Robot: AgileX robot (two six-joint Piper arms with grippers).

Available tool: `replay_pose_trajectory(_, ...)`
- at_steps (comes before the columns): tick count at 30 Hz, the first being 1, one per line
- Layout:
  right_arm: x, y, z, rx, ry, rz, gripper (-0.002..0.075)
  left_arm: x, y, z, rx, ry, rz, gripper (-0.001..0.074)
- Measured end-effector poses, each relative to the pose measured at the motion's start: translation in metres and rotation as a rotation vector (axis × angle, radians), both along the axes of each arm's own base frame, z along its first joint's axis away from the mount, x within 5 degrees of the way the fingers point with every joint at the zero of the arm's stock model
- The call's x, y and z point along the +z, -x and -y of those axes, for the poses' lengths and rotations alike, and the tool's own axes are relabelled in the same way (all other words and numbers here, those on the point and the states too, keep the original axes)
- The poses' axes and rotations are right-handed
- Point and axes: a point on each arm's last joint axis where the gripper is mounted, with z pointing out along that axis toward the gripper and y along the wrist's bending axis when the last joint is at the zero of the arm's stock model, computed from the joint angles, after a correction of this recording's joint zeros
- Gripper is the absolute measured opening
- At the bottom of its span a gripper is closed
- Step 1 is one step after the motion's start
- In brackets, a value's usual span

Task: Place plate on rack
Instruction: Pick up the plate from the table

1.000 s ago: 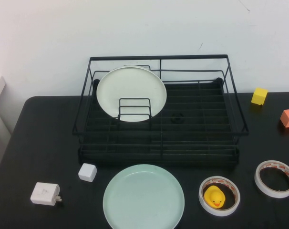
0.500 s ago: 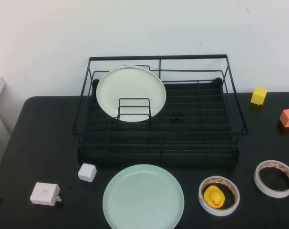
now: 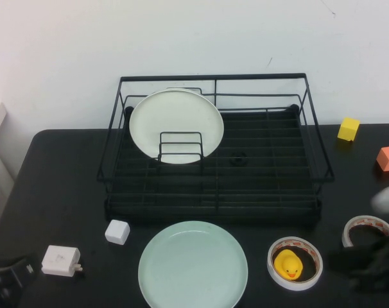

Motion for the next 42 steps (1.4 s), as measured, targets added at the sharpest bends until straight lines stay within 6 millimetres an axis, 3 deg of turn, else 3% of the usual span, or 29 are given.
replay_pose_trajectory(8, -0.039, -0.011, -0.077, 0.189, 0.096, -0.089, -0.0001, 0.000, 0.000, 0.000, -0.015, -0.015, 0.006, -0.0003)
replay_pose_trajectory(14, -0.059, -0.032, -0.104, 0.175, 0.052, -0.180, -0.0001, 0.000, 0.000, 0.000, -0.020, -0.022, 0.009, -0.0003)
replay_pose_trajectory(22, -0.081, -0.042, -0.111, 0.154, 0.006, -0.275, 0.0032, 0.000, 0.000, 0.001, -0.033, -0.037, 0.010, -0.0003)
replay_pose_trajectory(32, -0.103, -0.069, -0.105, 0.097, 0.005, -0.317, 0.0357, 0.000, 0.001, 0.001, -0.034, -0.037, 0.008, -0.0003)
replay_pose_trajectory(37, -0.106, -0.076, -0.097, 0.043, 0.045, -0.302, 0.0382, -0.002, 0.001, 0.002, -0.029, -0.007, 0.002, -0.0002)
replay_pose_trajectory(42, -0.116, -0.081, -0.103, 0.063, 0.025, -0.333, 0.0382, -0.005, 0.002, 0.004, -0.033, 0.020, -0.012, -0.0003)
